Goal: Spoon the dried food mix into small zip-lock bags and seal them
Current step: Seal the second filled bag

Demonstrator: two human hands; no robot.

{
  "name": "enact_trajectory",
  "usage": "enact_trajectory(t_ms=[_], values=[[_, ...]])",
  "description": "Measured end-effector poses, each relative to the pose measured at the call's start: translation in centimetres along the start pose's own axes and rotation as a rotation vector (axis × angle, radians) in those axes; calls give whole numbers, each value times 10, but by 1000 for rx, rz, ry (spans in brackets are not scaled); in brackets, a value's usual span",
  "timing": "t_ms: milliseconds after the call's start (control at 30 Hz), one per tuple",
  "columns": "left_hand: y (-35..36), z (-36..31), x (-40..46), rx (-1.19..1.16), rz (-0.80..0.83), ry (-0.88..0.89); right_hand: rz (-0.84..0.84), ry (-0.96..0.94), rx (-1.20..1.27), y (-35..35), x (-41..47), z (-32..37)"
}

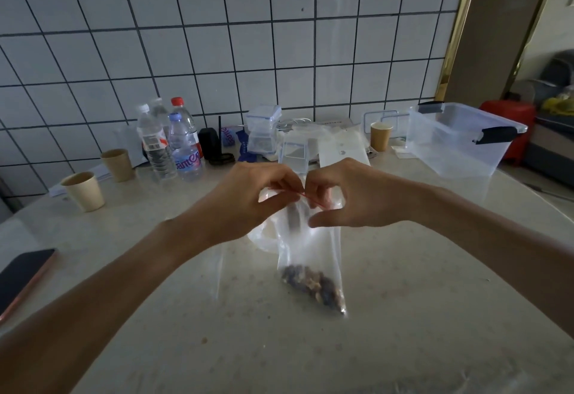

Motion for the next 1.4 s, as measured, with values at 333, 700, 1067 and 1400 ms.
enact_trajectory(t_ms=[333, 700, 1067, 1400], values=[[0, 10, -9, 110, 66, -31, -76, -9, 3, -3, -6, -13], [0, -4, -3, -166, -41, -148, -87, 3, 208, -14, 0, -10], [3, 11, -7, 22, 184, -75, 102, -5, 586, -5, -9, 0], [0, -28, -5, 371, 141, 204, 12, -190, -406, -26, -16, 38]])
Point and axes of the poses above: each hand's wrist, its own x-axis towards the middle knuckle, its own y-axis out of the palm, z = x × y, the point moved 9 cm from there along x, towards the middle knuckle
